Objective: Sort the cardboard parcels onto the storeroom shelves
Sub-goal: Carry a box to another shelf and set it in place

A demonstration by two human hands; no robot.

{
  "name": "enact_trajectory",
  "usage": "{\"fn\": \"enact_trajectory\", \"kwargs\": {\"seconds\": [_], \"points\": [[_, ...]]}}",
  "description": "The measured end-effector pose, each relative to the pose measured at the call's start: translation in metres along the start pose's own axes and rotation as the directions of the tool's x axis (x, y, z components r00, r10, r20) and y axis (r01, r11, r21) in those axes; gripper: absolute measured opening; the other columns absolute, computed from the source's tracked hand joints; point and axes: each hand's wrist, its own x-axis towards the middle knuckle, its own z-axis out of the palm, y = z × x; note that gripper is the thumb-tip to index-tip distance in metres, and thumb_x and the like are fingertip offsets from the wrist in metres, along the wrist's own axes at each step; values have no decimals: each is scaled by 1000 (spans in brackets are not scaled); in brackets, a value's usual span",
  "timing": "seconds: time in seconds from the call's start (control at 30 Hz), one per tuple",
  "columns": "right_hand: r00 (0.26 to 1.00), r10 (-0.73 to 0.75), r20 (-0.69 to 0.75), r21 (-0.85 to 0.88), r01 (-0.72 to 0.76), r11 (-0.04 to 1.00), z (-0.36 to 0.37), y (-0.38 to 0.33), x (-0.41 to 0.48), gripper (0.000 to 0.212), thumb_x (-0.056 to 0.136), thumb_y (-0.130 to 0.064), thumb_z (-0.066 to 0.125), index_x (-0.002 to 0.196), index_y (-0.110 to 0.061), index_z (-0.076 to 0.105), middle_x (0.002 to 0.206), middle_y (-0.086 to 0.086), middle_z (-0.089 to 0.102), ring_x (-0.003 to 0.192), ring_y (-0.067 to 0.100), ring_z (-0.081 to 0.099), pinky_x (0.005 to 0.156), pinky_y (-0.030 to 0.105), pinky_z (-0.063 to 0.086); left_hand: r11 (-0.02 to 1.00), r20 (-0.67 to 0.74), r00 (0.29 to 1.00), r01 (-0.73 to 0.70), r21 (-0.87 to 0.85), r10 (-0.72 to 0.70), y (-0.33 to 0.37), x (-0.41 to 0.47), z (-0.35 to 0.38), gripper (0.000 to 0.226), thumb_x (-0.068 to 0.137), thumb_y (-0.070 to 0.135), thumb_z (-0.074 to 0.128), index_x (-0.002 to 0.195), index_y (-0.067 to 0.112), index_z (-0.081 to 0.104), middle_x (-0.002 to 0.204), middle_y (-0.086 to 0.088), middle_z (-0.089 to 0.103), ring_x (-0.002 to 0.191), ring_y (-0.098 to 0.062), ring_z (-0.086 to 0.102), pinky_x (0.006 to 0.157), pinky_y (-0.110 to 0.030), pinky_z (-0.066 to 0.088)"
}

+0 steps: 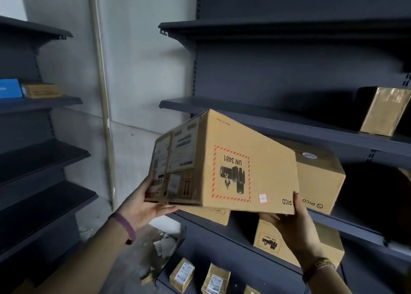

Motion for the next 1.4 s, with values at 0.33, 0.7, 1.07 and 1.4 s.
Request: {"fn": "enact_trajectory", "kwargs": {"seconds": [0.33, 0.7, 1.07, 1.4], "points": [[974, 67, 214, -562, 67, 824, 65, 23, -10, 68, 89, -69, 33, 146, -32, 40, 143, 2, 53, 132, 22, 50, 114, 44, 36, 939, -124, 951, -249, 238, 283, -19, -19, 26, 44, 84, 47, 63, 122, 26, 63, 117, -10, 69, 107, -29, 66, 78, -46, 57], [960, 91, 265, -290, -10, 957, 69, 42, -9, 65, 85, -75, 37, 118, -28, 67, 115, 14, 71, 106, 35, 67, 97, 54, 49, 917, -210, 912, -290, 274, 351, -19, -35, 36, 33, 85, 31, 66, 117, 20, 66, 110, -7, 72, 101, -26, 69, 76, -49, 58], [990, 116, 84, -352, -79, 933, 16, 49, -41, 68, 75, -82, 46, 125, -38, 61, 106, 9, 75, 84, 22, 73, 62, 32, 55, 863, -113, 993, 23, 505, 41, -54, -17, 49, 49, 77, 68, 55, 120, 44, 50, 102, 7, 74, 97, -23, 69, 59, -35, 56], [937, -51, -345, -217, -27, 976, -91, 14, -156, 59, 85, -59, 55, 131, -23, 58, 120, 13, 69, 105, 31, 68, 78, 41, 58, 803, 156, 947, 142, 578, -280, -159, -1, 134, 61, 69, 79, 55, 122, 48, 50, 134, 16, 50, 129, -23, 44, 105, -54, 36]]}}
